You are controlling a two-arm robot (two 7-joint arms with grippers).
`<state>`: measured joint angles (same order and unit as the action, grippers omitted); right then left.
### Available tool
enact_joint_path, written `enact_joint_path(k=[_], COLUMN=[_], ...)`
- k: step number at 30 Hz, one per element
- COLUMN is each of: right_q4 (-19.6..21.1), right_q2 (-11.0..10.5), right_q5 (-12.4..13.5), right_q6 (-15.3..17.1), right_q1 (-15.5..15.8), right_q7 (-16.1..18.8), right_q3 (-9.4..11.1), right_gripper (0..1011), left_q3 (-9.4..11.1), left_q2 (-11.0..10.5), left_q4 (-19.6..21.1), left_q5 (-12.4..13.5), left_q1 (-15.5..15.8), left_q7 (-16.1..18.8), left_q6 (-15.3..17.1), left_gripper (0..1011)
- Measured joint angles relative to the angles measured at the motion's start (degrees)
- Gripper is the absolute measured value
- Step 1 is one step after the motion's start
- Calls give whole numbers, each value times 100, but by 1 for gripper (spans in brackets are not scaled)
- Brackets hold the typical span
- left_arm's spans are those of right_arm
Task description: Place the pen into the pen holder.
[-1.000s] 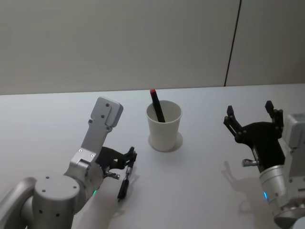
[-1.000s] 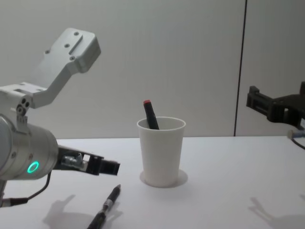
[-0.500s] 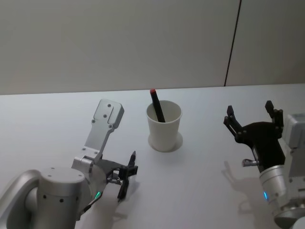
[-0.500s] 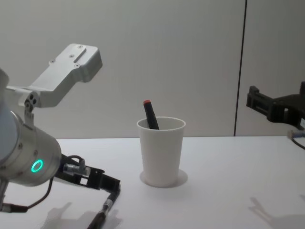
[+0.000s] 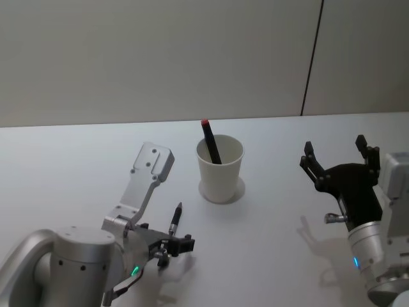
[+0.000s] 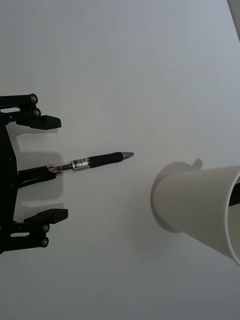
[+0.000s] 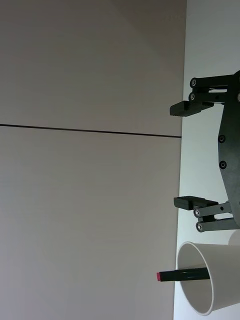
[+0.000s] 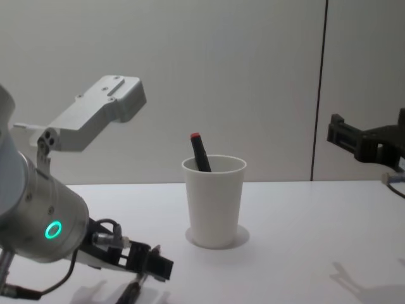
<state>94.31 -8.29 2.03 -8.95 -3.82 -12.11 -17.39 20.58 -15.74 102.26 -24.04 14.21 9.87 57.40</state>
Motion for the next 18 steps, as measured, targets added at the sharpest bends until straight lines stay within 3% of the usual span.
enact_joint_path(k=[14,18], right_q4=[0,0], right_q2=[0,0], right_q5=[0,0], right_q6=[0,0], right_q1=[0,0], right_q7=[0,0], right_q3=[0,0], right_gripper=[1001,1001], left_q3=[107,135], left_q2=[-44,-53], left_q4=[19,18], left_q5=[390,529], left_q1=[-111,-134], left_q7=[-314,-359], left_q6=[22,-29], left_gripper=[1003,918])
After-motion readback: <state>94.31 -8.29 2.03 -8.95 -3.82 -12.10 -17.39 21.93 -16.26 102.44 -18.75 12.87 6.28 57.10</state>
